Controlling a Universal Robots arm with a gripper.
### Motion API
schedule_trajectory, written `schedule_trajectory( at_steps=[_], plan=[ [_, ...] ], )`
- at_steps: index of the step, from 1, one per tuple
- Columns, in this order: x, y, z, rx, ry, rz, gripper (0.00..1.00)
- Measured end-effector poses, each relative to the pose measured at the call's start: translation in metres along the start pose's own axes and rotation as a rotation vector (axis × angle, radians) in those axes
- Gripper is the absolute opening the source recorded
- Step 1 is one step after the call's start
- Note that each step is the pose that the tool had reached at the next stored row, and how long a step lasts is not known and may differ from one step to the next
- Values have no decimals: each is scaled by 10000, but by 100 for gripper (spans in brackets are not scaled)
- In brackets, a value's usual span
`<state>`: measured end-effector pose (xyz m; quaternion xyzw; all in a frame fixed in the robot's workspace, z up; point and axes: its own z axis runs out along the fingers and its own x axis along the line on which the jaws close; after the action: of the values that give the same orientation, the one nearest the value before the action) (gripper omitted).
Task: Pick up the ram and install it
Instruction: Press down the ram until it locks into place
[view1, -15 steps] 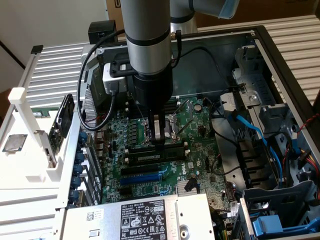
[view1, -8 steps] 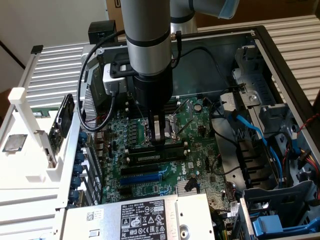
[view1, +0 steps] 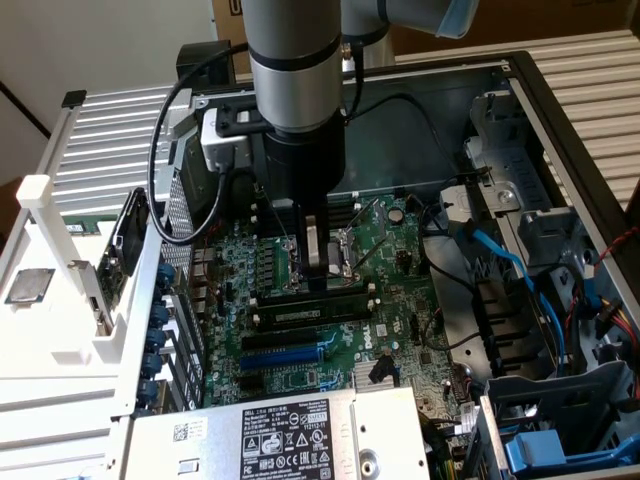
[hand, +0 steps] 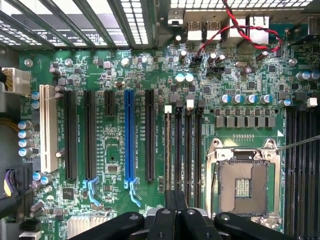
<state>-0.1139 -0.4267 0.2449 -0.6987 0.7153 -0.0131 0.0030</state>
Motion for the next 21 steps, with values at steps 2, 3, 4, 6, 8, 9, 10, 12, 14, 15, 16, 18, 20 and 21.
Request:
schedule_trajectory(
  at_steps=[2, 3, 4, 6, 8, 9, 10, 12, 14, 15, 16, 18, 20, 21],
  plan=[
    [0, -1, -24, -5, 0, -1, 10],
    [0, -1, -26, -7, -1, 0, 10],
    [0, -1, -26, -6, -2, -1, 10],
    [0, -1, -26, -7, -2, -1, 10],
    [1, -1, -28, -10, 4, 152, 10],
    [1, 0, -28, -13, 8, 312, 10],
    [1, 0, -28, -15, 11, 471, 10],
    [1, -1, -27, -19, 17, 789, 10],
    [1, -1, -28, -23, 25, 1112, 10],
    [1, -1, -27, -25, 29, 1272, 10],
    [0, -1, -27, -28, 32, 1424, 10],
    [1, -1, -27, -33, 41, 1735, 10],
    [0, -1, -26, -37, 48, 2057, 10],
    [1, -1, -26, -39, 50, 2217, 10]
  ],
)
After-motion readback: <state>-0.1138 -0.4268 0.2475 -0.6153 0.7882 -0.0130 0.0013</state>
